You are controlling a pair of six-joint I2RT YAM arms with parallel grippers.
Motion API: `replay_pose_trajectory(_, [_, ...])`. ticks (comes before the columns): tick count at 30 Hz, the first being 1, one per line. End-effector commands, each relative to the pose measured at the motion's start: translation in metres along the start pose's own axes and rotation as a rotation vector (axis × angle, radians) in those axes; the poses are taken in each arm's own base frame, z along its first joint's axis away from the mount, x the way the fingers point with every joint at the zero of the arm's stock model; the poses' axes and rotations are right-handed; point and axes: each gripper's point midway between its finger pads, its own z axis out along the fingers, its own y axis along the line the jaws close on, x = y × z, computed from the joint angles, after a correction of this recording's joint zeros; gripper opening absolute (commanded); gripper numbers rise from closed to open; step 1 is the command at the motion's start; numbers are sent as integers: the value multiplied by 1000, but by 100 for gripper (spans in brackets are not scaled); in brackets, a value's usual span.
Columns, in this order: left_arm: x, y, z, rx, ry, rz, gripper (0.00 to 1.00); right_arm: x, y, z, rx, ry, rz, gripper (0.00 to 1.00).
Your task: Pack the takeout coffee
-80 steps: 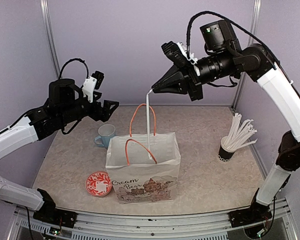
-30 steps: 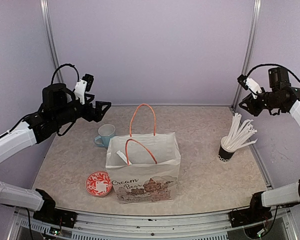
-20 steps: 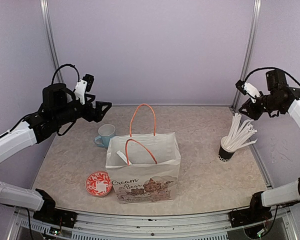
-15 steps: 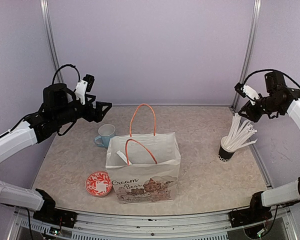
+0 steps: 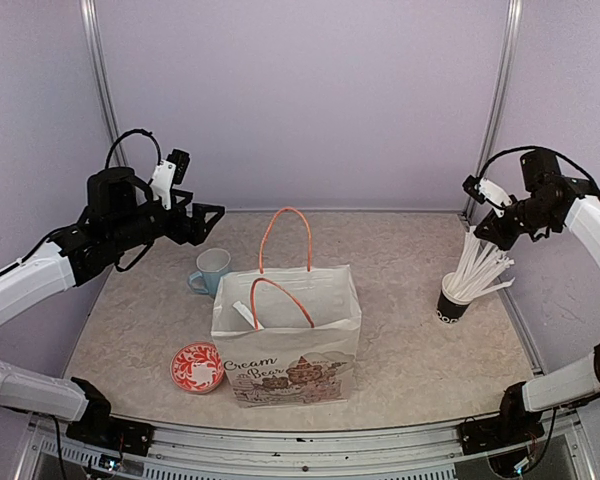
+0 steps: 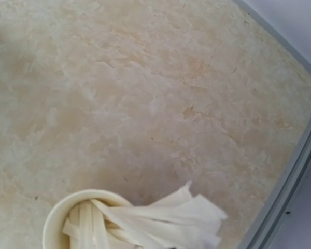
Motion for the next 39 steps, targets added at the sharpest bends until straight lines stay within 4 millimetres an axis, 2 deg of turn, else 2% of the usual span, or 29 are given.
replay_pose_trajectory(1, [0, 1, 3, 10, -9, -6, 93, 7, -2, 3, 4, 16, 1, 6])
replay_pose_trajectory(3, [0, 1, 3, 13, -8, -8, 93, 6, -1, 1, 1, 11, -4, 0])
replay_pose_trajectory(7, [1, 2, 4, 17, -4, -10, 93, -3, 5, -9, -23, -25, -14, 0])
replay_pose_trajectory(12, [1, 4, 4, 24, -6, -22, 93, -28, 17, -42, -75, -108, -24, 0])
replay_pose_trajectory(19, [3, 8, 5, 38, 1, -38, 93, -68, 35, -98, -113, -287, -95, 0])
replay_pose_trajectory(20, [-2, 9, 6, 36, -22, -34, 93, -75, 37, -108, -115, -321, -114, 0])
replay_pose_trajectory(26, [0, 13, 8, 26, -20, -37, 93, -128, 52, -175, -136, -586, -206, 0])
replay_pose_trajectory(28, [2, 15, 10, 23, -16, -38, 92, -142, 61, -191, -191, -664, -231, 0])
replay_pose_trajectory(32, [5, 17, 13, 19, -7, -41, 92, -162, 77, -207, -329, -757, -257, 0])
replay_pose_trajectory(36, [8, 20, 14, 13, -1, -44, 92, -178, 105, -223, -497, -835, -319, 0])
replay_pose_trajectory(39, [12, 24, 15, 1, 11, -48, 92, -187, 121, -227, -579, -848, -350, 0])
